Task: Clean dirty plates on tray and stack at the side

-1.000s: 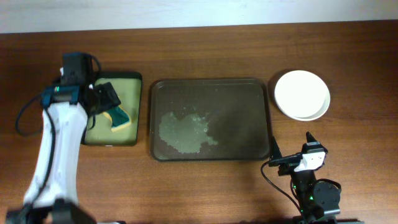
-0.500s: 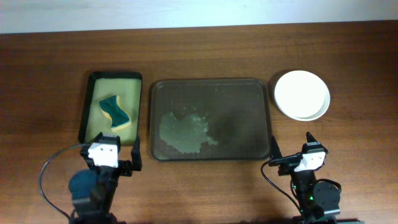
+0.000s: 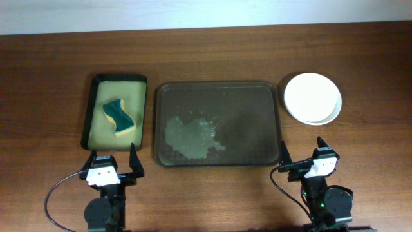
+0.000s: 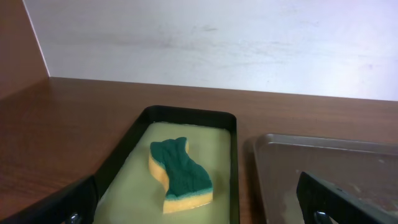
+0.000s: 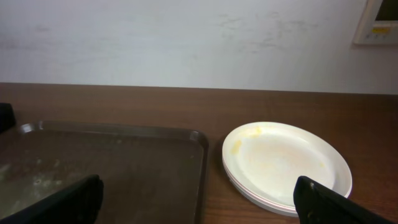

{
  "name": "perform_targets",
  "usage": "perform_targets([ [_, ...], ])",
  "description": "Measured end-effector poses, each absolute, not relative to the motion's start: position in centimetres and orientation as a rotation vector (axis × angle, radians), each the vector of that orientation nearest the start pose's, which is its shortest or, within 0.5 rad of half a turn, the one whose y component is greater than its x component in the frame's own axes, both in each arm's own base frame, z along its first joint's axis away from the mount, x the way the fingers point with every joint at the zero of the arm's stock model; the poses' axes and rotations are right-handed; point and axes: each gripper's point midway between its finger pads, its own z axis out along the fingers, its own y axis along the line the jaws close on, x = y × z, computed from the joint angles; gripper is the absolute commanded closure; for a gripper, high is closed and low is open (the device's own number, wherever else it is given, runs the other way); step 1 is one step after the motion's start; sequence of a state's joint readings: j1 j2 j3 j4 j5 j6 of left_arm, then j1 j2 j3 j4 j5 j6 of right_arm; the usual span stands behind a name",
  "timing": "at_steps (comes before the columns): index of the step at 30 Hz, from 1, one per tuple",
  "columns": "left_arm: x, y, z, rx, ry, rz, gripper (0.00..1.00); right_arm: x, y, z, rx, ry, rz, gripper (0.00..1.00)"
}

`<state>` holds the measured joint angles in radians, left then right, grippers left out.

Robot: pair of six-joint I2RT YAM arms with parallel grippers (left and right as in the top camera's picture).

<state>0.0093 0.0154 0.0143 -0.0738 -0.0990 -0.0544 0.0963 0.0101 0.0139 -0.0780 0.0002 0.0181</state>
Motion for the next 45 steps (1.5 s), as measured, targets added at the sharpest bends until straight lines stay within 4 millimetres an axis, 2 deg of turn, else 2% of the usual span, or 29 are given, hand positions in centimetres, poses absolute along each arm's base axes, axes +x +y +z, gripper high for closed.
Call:
perform_targets([
  [15, 24.5, 1.9, 16.0, -0.053, 1.644, 0.119, 0.01, 24.5, 2.4, 15.9, -0.064, 1.644, 0.087, 0.02],
  [19, 24.6, 2.0, 17.6, -0.059, 1.577, 0.12, 0.01, 24.5, 2.4, 15.9, -0.064, 1.644, 0.088, 0.02],
  [22, 24.5, 2.3, 16.0, -0.07, 1.64, 0.137, 0.01, 24.5, 2.4, 15.9, -0.064, 1.644, 0.087, 0.02],
  [45, 24.5, 2.4, 16.0, -0.073, 1.639, 0.146, 0.01, 24.5, 2.4, 15.9, -0.064, 1.644, 0.087, 0.02],
])
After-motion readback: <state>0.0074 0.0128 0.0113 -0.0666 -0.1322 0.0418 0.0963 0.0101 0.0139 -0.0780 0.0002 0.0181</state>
